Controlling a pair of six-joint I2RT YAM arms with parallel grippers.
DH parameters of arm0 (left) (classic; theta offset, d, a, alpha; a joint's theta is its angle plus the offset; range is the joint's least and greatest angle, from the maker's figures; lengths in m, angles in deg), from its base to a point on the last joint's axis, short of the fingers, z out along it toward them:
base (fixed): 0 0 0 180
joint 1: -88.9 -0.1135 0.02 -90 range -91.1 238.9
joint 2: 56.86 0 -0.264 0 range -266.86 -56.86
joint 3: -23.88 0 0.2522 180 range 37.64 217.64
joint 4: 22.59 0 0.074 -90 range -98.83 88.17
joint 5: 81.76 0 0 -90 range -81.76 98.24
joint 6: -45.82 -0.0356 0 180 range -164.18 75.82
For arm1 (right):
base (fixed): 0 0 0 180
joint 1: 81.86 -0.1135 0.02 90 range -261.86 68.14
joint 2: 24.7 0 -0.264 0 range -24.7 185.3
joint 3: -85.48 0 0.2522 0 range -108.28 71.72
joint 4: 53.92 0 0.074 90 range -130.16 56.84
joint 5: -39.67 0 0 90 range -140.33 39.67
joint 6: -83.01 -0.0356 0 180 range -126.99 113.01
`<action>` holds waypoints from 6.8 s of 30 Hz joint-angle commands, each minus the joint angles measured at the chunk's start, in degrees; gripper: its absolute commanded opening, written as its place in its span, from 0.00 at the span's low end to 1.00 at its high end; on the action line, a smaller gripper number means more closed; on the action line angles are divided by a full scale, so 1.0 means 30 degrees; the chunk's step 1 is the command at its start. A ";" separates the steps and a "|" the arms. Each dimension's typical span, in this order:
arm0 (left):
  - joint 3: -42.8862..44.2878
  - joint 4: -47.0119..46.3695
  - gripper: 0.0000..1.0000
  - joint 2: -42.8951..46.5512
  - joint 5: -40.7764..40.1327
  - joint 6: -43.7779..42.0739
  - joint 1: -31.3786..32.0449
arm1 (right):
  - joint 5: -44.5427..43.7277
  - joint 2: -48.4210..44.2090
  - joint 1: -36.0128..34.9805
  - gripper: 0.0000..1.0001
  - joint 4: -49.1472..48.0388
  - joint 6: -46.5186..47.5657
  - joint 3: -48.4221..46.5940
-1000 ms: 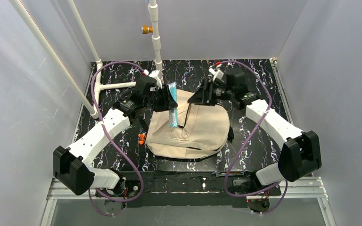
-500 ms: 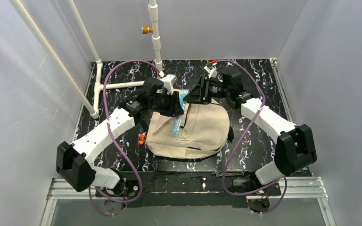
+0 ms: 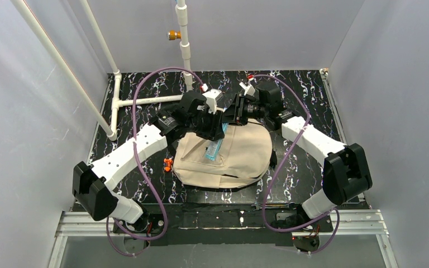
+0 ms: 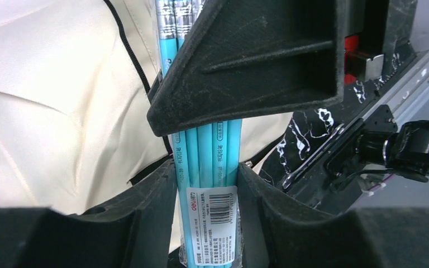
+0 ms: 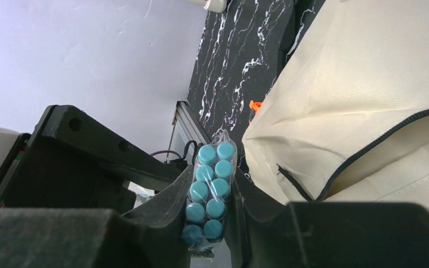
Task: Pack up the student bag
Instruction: Pick up the stationery from the center of the board, then place the stationery in the student bag, then pick up the personal item from the center of the board.
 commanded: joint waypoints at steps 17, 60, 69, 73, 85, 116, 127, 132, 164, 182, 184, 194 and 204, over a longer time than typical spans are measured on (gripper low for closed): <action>0.5568 0.3604 0.71 -0.4334 -0.6156 0.1131 0.0744 | -0.1695 -0.1898 0.8249 0.09 -0.5655 -0.2747 0.4419; 1.1174 0.7228 0.00 -1.2161 -1.1600 -0.2475 0.1933 | -0.1175 0.3129 0.6361 0.10 -1.3133 -0.5625 0.6408; 0.6418 0.1289 0.00 -0.8025 -1.1248 -0.1595 0.1957 | -0.1935 0.5078 0.4780 0.09 -1.8121 -0.9829 0.6048; 0.5781 0.0216 0.00 -0.7321 -1.1304 -0.1479 0.1910 | -0.2298 0.5529 0.3572 0.09 -1.8418 -0.9832 0.5864; 0.5987 -0.0516 0.00 -0.7511 -1.1432 -0.1773 0.1858 | 0.0216 0.6278 0.1301 0.10 -1.7413 -0.6127 0.5850; 0.3773 -0.1802 0.00 -0.6254 -1.0135 -0.1034 0.1253 | -0.1899 0.3775 0.2281 0.42 -1.1872 -0.2314 0.6641; 0.4554 -0.1912 0.00 -0.6417 -0.9169 -0.1164 0.1247 | 0.0232 0.6565 0.0520 0.13 -1.6492 -0.5240 0.5109; 0.4583 -0.1836 0.00 -0.6281 -0.9379 -0.1256 0.1250 | 0.0508 0.8506 -0.0070 0.12 -1.8291 -0.6797 0.4013; -0.2549 0.3500 0.52 0.2894 -0.8513 0.3052 -0.2889 | -0.0140 0.6384 0.0406 0.22 -0.7859 0.0803 0.1914; -1.0661 0.3024 0.55 0.2180 -0.9812 0.8811 -0.4747 | -0.1379 0.2914 0.1864 0.48 0.0167 0.5789 0.2503; -1.0703 0.2415 0.50 0.1517 -1.0242 0.8444 -0.4749 | -0.1168 0.2726 0.1900 0.48 0.0349 0.5978 0.2702; -1.0470 0.0464 0.50 -0.0017 -1.1458 0.6627 -0.4755 | -0.1083 0.2061 0.1910 0.48 0.0130 0.6240 0.3288; -1.0071 0.1618 0.22 0.0005 -1.1740 0.6594 -0.4748 | -0.1729 0.1303 0.1903 0.48 0.1583 0.7238 0.2885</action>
